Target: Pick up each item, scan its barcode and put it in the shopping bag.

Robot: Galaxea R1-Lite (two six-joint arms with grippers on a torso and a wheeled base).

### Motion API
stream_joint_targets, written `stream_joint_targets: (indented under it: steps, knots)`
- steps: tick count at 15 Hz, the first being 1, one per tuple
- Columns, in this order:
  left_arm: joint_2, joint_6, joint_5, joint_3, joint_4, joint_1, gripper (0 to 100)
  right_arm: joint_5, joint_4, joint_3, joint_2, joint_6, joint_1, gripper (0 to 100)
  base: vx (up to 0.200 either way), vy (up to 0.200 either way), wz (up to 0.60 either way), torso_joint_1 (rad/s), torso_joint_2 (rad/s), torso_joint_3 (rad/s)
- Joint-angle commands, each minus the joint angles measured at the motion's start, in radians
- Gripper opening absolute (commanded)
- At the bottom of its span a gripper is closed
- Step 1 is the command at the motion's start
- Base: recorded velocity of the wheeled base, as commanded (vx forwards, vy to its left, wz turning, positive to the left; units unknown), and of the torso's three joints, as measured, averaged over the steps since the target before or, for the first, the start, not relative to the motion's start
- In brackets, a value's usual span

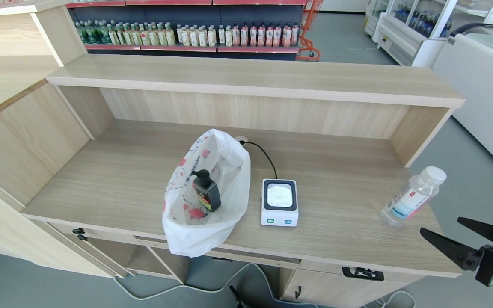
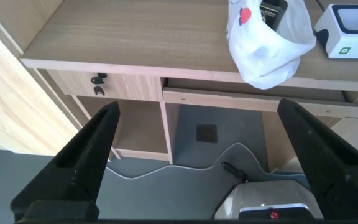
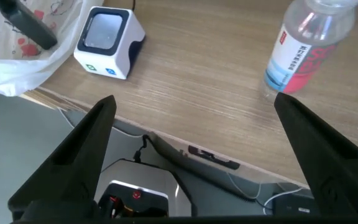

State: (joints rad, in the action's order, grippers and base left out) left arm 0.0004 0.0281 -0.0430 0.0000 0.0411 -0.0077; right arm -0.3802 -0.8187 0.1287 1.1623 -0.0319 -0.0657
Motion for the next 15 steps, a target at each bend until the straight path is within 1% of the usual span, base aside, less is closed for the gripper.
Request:
stream_joint_targets:
  steps: [1, 4, 10, 15]
  knots:
    - [0.0, 0.001, 0.0, 0.0, 0.0, 0.0, 100, 0.0, 0.0, 0.003, 0.005, 0.0, 0.0, 100, 0.0, -0.2, 0.0, 0.002, 0.0, 0.002]
    - [0.0, 0.003, 0.0, 0.0, 0.0, 0.0, 100, 0.009, 0.0, 0.005, 0.01, 0.0, 0.0, 100, 0.0, -0.2, 0.0, 0.004, 0.01, 0.001]
    - [0.0, 0.003, 0.0, 0.0, 0.0, 0.0, 100, 0.015, 0.0, -0.001, 0.04, 0.0, 0.0, 100, 0.0, 0.0, 0.0, 0.0, 0.0, 0.0]
    - [0.0, 0.001, 0.0, 0.0, 0.0, 0.0, 100, 0.058, -0.008, 0.015, 0.094, -0.01, 0.021, 100, 0.0, 0.0, 0.0, 0.0, 0.0, 0.0]
